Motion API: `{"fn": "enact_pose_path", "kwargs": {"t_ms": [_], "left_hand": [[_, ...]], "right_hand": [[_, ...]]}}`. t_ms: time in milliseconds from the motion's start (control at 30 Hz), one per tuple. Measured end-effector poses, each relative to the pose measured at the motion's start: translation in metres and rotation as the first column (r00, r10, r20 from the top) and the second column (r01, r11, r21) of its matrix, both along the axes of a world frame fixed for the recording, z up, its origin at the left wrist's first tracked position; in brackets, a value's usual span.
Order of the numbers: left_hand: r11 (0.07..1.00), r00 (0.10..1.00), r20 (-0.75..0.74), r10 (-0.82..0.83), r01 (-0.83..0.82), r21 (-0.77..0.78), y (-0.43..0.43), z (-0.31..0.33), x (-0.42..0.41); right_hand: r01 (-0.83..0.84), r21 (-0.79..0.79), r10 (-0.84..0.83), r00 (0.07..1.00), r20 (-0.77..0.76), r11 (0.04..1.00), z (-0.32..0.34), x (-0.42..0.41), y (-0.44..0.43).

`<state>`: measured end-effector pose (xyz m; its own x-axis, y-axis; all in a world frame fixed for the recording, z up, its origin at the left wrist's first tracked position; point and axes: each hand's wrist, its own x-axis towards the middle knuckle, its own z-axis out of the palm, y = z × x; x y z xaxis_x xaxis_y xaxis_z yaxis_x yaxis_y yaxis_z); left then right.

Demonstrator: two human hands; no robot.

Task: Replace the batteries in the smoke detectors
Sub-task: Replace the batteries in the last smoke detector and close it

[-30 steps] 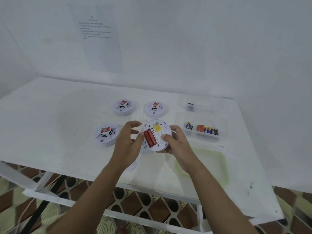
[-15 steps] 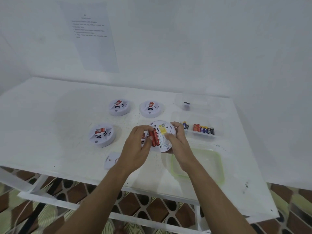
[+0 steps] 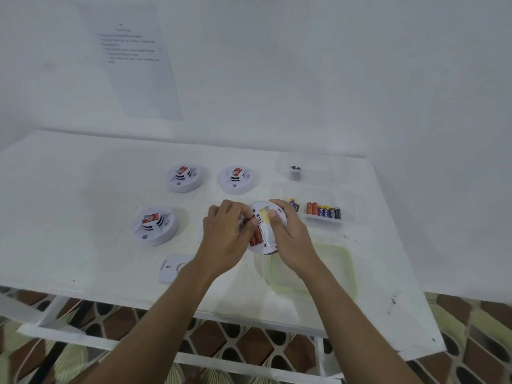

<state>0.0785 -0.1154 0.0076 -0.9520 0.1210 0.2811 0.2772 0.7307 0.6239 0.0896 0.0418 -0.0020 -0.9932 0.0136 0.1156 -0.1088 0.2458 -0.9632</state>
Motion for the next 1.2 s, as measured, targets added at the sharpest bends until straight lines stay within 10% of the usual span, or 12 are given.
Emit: {"fn": "enact_pose_path", "kwargs": {"t_ms": [833, 1000, 1200], "left_hand": [[0.819, 0.996, -0.030, -0.087, 0.089, 0.567, 0.061, 0.041, -0.028], [0.908, 0.978, 0.034, -0.204, 0.176, 0.380, 0.082, 0.033, -0.070], [0.903, 0.965, 0.114, -0.234, 0.260, -0.341, 0.111, 0.024, -0.110]], "right_hand": [[0.388, -0.130, -0.387, 0.922, 0.032, 0.913, 0.041, -0.001, 0.079], [0.470, -0.083, -0.471, 0.882, 0.016, 0.879, 0.043, -0.011, 0.097], [0.505, -0.075, -0.504, 0.863, 0.039, 0.860, 0.046, -0.022, 0.114]]}}
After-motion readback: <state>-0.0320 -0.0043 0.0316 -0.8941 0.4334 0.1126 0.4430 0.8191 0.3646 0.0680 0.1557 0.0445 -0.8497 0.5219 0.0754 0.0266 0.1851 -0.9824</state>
